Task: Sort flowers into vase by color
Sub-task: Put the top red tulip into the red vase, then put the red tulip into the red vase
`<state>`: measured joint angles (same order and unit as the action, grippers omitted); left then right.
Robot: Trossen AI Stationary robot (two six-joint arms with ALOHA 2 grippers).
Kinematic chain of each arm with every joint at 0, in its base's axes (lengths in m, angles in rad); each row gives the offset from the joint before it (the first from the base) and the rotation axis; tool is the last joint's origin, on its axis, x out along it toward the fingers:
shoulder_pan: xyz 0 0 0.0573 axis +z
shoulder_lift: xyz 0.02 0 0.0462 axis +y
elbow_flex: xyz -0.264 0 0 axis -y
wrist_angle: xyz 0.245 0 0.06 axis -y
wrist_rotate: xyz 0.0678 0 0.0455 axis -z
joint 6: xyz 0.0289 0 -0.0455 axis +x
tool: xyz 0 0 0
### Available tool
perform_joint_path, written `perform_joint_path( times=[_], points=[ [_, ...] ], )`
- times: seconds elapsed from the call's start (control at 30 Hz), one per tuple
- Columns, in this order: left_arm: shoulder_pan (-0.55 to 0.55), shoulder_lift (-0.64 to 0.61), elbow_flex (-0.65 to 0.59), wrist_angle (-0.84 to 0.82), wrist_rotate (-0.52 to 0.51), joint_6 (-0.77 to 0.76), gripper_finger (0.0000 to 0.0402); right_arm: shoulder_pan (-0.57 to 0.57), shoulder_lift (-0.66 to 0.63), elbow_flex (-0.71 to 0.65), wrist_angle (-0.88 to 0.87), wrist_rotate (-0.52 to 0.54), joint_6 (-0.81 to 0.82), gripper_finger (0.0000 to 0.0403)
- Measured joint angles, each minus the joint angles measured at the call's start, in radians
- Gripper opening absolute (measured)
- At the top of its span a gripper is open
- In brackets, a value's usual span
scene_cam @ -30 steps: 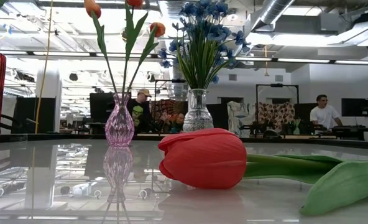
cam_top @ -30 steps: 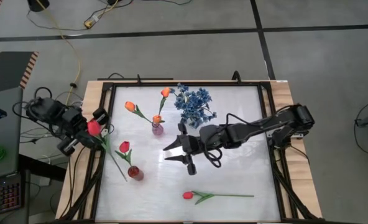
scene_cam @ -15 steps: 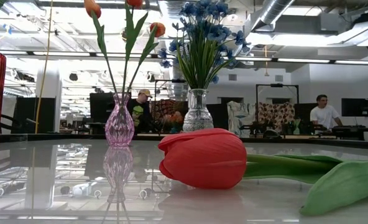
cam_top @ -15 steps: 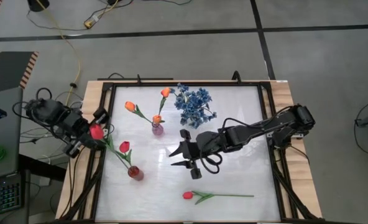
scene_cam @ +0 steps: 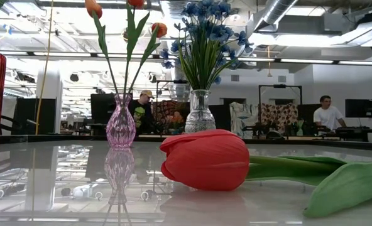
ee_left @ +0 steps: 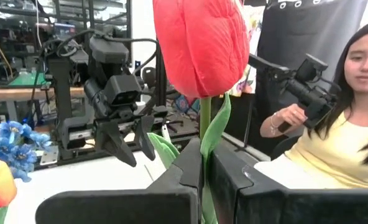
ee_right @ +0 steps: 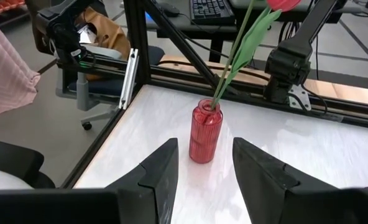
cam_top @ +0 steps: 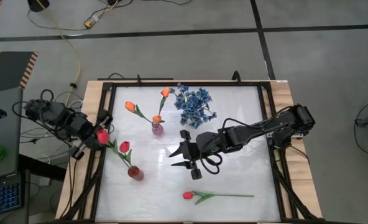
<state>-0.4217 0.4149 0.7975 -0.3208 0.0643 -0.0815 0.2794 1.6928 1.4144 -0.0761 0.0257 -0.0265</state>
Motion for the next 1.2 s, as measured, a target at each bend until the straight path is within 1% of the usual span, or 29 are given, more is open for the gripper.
perform_joint_path(
  times=[0.2,0.33,0.53,0.77,0.9,1.03,1.2],
  points=[
    [0.0,0.033,0.0,-0.004,0.0,-0.01,0.0003,0.0,0.0,0.0,0.0,0.0,0.0,0.0178],
    [0.0,0.049,0.0,-0.004,0.002,-0.017,0.0012,0.0,0.0,0.0,0.0,0.0,0.0,0.0178],
    [0.0,0.05,0.0,-0.003,-0.035,-0.018,0.0044,0.0,0.0,0.0,0.0,0.0,0.0,0.0178],
    [0.0,0.05,0.0,-0.003,-0.016,-0.02,0.0094,0.0,0.0,0.0,0.0,0.0,0.0,0.0178],
    [0.0,0.05,0.0,-0.004,-0.016,-0.02,0.0116,0.0,0.0,0.0,0.0,0.0,0.0,0.0178],
    [0.0,0.041,0.0,-0.013,-0.015,-0.067,0.0129,0.0,0.0,0.0,0.0,0.0,0.0,0.0178],
    [0.0,0.0,0.0,-0.095,-0.016,-0.118,0.0133,0.0,0.0,0.0,0.0,0.0,0.0,0.0178]
  ],
)
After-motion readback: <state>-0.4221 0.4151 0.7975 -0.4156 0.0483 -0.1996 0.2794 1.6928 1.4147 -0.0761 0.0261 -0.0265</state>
